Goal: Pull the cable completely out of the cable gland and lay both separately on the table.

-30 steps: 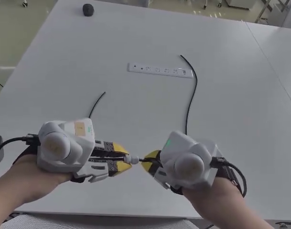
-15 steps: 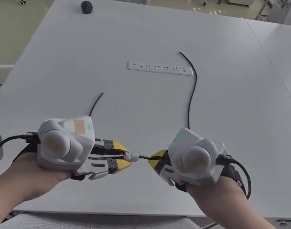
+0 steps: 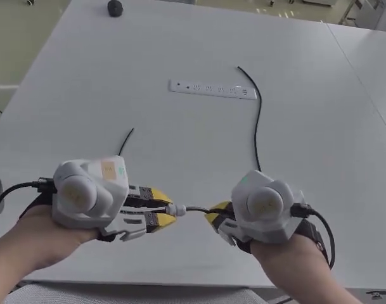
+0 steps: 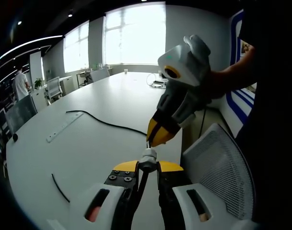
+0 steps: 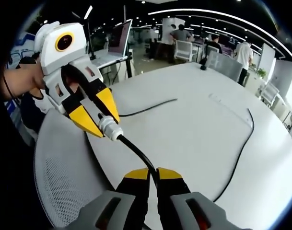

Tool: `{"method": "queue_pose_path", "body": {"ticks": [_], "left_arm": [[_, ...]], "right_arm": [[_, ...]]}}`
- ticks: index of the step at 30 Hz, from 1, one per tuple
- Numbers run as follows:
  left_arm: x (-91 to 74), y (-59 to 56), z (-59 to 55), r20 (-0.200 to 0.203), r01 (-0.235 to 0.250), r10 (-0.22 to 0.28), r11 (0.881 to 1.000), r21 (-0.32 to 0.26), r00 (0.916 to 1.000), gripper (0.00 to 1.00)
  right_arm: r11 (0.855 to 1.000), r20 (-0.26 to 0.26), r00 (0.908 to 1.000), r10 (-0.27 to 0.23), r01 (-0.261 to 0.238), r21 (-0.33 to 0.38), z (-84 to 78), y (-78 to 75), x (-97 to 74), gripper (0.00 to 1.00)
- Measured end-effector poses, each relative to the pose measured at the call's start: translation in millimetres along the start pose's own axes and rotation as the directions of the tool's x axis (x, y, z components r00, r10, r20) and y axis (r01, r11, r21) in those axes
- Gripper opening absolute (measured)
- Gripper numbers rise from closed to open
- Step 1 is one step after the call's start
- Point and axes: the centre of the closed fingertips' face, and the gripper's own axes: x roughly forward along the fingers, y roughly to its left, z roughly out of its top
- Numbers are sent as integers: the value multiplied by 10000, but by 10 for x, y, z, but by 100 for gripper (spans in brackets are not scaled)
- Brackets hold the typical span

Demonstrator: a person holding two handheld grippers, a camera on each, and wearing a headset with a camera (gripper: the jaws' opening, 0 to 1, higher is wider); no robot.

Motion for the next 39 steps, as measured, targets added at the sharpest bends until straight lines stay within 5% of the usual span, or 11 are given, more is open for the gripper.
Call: {"method": "queue_pose_path", "body": {"ticks": [20, 32, 39], "left_arm": [[-13, 44, -9, -229, -96, 95, 9999, -33, 9997, 15], [-35, 61, -6, -180, -249, 247, 9996, -113, 9995, 15], [-32, 26, -13, -170, -244, 242, 9996, -104, 9996, 15]], "right_arm": [[9990, 148, 9997, 203, -197, -407, -2, 48, -29, 1], [9969, 927, 9950, 377, -311, -723, 182, 129, -184, 8], [9774, 1060, 9928, 564, -333, -2088, 357, 302, -142, 12]]}}
